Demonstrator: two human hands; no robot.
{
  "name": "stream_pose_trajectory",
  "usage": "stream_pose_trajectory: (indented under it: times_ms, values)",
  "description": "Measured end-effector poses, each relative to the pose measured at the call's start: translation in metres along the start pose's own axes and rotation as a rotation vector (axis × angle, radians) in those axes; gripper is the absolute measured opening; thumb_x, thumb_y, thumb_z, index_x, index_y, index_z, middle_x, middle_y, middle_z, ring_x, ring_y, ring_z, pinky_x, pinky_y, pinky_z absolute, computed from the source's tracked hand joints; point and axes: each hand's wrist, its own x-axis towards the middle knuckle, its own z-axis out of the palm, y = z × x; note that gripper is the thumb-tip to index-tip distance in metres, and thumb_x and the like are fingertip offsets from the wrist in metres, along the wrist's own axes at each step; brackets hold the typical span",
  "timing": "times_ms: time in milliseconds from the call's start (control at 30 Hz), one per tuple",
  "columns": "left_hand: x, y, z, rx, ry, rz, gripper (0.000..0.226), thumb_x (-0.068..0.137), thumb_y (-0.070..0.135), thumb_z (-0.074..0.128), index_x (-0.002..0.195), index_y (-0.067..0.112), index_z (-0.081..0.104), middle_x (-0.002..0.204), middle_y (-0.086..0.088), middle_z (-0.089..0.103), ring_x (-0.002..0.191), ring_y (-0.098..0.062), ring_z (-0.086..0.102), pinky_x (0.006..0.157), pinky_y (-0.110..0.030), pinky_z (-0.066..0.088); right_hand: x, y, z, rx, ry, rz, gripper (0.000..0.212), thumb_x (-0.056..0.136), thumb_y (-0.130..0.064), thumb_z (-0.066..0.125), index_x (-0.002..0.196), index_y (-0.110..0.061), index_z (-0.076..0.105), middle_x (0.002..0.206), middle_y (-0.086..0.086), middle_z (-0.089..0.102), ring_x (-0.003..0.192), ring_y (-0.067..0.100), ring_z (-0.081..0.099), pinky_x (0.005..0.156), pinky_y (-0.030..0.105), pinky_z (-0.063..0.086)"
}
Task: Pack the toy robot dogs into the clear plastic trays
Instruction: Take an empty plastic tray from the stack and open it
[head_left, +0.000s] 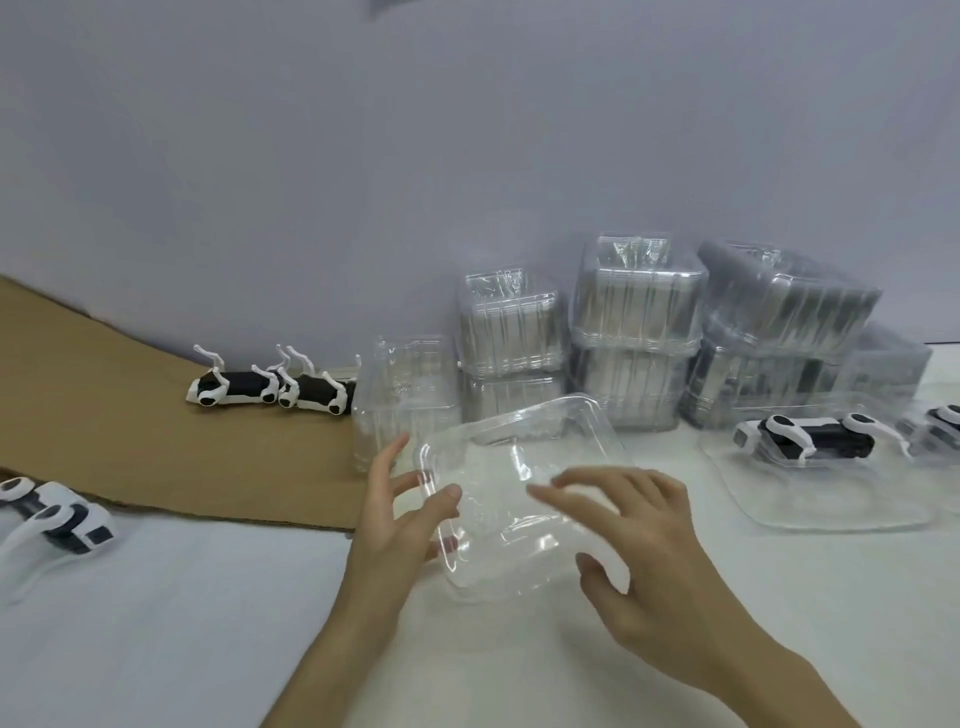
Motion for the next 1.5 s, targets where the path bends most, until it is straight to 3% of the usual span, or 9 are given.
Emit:
stream_pose_trajectory:
  times_ms: [167,300,400,633,767,867,1067,1300,1500]
  values:
    - [-0.007,-0.004,0.014,-0.158,0.037,-0.005,0.083,0.058,0.046,0.087,0.133,0.051,0.050,0.130,-0.007,0.055,0.107,-0.022,0.071,0.092,-0.046,0.059,0.008,-0.015,-0.006,0.577,0.318,0.588,0.061,0.078,-0.052,0.075,0.128,-0.045,0.042,0.134,-0.022,0.043,0.122,0.001,0.050,0.095,0.026,0.045]
    - [-0.023,-0.012,0.036,-0.119,-0.067,-0.041,0.081,0.048,0.051,0.087,0.122,0.049,0.052,0.121,0.003,0.057,0.103,-0.009,0.071,0.083,-0.026,0.057,0.012,-0.016,-0.001,1.198,0.077,0.976,0.075,0.065,-0.061,0.071,0.131,-0.036,0.046,0.132,-0.004,0.056,0.106,0.019,0.071,0.087,0.040,0.057]
    - [-0.027,-0.016,0.041,-0.006,-0.159,-0.096,0.087,0.045,0.061,0.082,0.122,0.036,0.048,0.125,0.008,0.058,0.106,0.003,0.066,0.078,-0.010,0.051,0.013,-0.008,-0.004,1.223,0.128,0.930,0.071,0.069,-0.063,0.079,0.129,-0.038,0.051,0.124,-0.004,0.065,0.098,0.017,0.074,0.084,0.037,0.053]
    - [-0.016,-0.002,0.028,-0.221,-0.276,-0.236,0.060,0.080,0.068,0.060,0.091,0.009,0.056,0.125,-0.008,0.071,0.119,-0.024,0.065,0.107,-0.050,0.043,0.019,0.027,-0.034,1.134,0.126,0.771,0.036,0.077,-0.040,0.073,0.112,-0.033,0.071,0.106,0.009,0.071,0.073,0.018,0.064,0.064,0.031,0.042]
    - [-0.005,0.005,0.006,-0.373,-0.267,-0.263,0.089,0.070,0.076,0.066,0.133,0.013,0.053,0.131,-0.011,0.067,0.118,-0.033,0.066,0.092,-0.051,0.053,0.012,0.038,-0.047,1.115,-0.169,0.656,0.037,0.080,-0.049,0.064,0.111,-0.031,0.072,0.110,0.012,0.071,0.072,0.019,0.061,0.059,0.025,0.043]
    - [-0.001,0.010,-0.003,-0.123,-0.358,-0.190,0.089,0.066,0.076,0.067,0.134,0.021,0.053,0.123,-0.008,0.071,0.099,-0.031,0.071,0.086,-0.045,0.053,0.007,0.038,-0.045,1.067,-0.419,0.665,0.038,0.086,-0.051,0.062,0.117,-0.031,0.070,0.116,0.009,0.071,0.084,0.029,0.069,0.066,0.030,0.049]
    - [0.000,0.005,0.001,-0.349,-0.135,-0.244,0.045,0.067,0.035,0.087,0.104,0.017,0.067,0.089,-0.006,0.064,0.067,-0.023,0.063,0.063,-0.035,0.058,0.004,0.047,-0.041,0.966,-0.277,0.785,0.048,0.075,-0.066,0.075,0.115,-0.040,0.068,0.116,-0.013,0.071,0.105,0.016,0.072,0.095,0.039,0.053]
    - [-0.002,0.006,0.005,-0.287,-0.053,-0.322,0.052,0.065,0.052,0.073,0.095,0.011,0.063,0.089,-0.006,0.065,0.076,-0.019,0.067,0.069,-0.039,0.054,0.008,0.047,-0.025,1.116,-0.175,0.868,0.044,0.068,-0.061,0.080,0.104,-0.038,0.072,0.105,-0.004,0.071,0.093,0.027,0.074,0.067,0.032,0.056]
    - [0.011,0.012,-0.024,-0.115,-0.042,-0.367,0.067,0.068,0.063,0.067,0.109,0.010,0.062,0.083,-0.007,0.065,0.046,-0.017,0.038,0.042,-0.027,0.037,0.002,0.051,-0.029,1.057,-0.288,0.832,0.049,0.070,-0.063,0.075,0.114,-0.043,0.069,0.106,-0.009,0.068,0.094,0.019,0.073,0.064,0.027,0.053]
